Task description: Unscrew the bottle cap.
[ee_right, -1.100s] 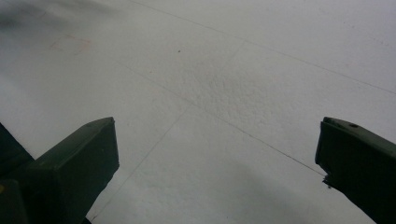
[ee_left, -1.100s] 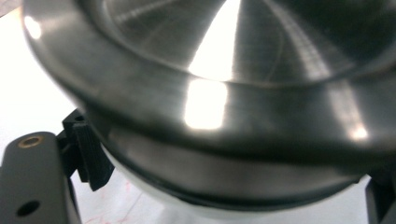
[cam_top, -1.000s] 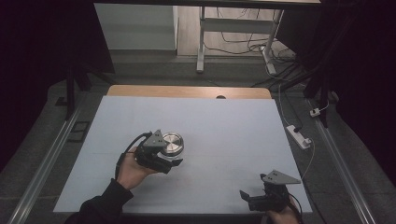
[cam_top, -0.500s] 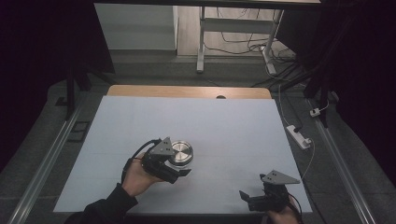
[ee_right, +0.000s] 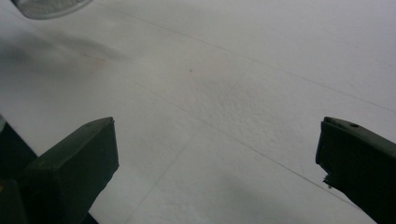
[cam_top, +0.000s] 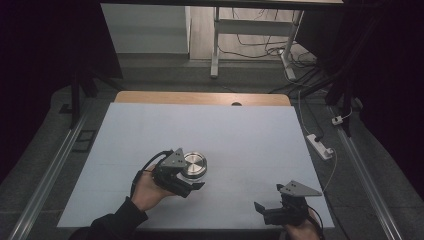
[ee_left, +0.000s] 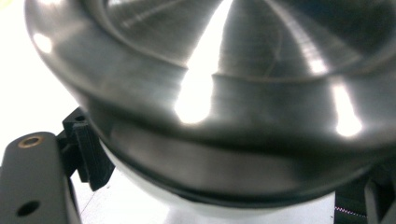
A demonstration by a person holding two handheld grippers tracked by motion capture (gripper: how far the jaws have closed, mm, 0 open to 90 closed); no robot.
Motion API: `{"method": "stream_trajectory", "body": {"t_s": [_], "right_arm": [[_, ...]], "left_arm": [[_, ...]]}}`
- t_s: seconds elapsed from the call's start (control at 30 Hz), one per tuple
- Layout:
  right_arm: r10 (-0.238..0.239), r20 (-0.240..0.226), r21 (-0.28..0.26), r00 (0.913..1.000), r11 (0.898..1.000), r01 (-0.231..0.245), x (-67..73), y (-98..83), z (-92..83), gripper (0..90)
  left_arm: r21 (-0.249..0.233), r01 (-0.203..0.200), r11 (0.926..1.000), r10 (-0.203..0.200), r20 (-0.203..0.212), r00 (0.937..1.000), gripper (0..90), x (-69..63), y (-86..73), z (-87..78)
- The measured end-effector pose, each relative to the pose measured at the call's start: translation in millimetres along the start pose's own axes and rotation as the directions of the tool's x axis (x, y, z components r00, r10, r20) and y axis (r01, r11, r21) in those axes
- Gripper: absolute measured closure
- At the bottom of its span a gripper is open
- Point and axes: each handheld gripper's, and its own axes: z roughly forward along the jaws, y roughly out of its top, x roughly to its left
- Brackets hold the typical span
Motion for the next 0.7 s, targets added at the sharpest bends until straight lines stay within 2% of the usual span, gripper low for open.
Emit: {"method": "stream_trajectory", "body": {"t_s": [0.17,0.3,0.43,0.7], "right_arm": [[-0.007,-0.038,-0.031,0.9992,0.999,0.006,3.2,6.4,-0.2,0.0],[-0.034,-0.050,-0.045,0.9982,0.998,0.031,8.1,11.6,0.7,0.0],[-0.063,-0.061,-0.045,0.9961,0.997,0.061,14.8,15.7,3.2,0.0],[-0.114,-0.108,-0.059,0.9876,0.992,0.108,27.1,28.8,9.0,0.0]], "left_arm": [[-0.002,-0.004,1.0000,0.004,0.003,1.0000,15.2,0.4,-0.3,-0.1],[-0.001,-0.009,1.0000,0.009,0.004,1.0000,15.2,0.9,-0.7,-0.8],[-0.013,0.007,0.9999,-0.007,0.003,1.0000,15.2,1.6,-1.3,-0.9],[-0.013,0.004,0.9999,-0.004,0.001,1.0000,15.2,1.0,-0.9,-2.2]]}}
